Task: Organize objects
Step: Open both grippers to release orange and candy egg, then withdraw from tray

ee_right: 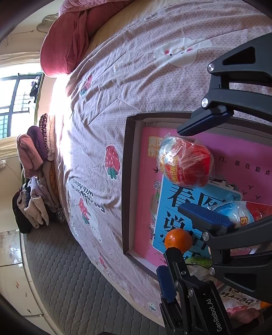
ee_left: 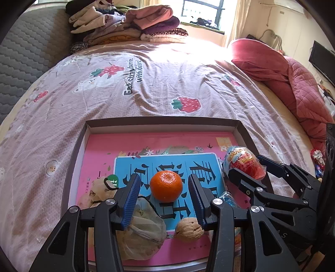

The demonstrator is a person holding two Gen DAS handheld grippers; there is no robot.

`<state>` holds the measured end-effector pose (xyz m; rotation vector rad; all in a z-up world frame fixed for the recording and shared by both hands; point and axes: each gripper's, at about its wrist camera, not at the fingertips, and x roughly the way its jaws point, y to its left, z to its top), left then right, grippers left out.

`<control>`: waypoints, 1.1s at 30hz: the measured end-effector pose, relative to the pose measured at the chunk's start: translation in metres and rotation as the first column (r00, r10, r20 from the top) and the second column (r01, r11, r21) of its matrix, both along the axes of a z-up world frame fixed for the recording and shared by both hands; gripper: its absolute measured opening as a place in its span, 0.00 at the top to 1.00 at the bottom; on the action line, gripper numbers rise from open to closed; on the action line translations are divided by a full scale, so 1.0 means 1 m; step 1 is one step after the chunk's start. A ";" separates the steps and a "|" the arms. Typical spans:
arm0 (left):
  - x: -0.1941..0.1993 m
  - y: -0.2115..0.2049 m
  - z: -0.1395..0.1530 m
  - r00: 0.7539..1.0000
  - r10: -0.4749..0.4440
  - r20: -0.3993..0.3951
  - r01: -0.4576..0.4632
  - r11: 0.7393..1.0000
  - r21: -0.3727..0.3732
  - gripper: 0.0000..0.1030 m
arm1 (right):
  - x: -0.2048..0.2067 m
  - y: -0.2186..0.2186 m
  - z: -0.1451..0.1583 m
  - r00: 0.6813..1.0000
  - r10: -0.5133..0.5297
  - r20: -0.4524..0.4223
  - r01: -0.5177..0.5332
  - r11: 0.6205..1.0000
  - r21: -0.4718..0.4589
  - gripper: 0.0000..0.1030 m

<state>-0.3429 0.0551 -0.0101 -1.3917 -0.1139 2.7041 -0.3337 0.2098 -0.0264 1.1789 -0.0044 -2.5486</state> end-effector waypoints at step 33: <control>0.024 -0.001 0.014 1.000 -0.017 -0.026 0.018 0.999 0.047 0.52 | 0.012 -0.001 0.016 0.999 0.008 -0.036 -0.007 1.000 0.018 0.36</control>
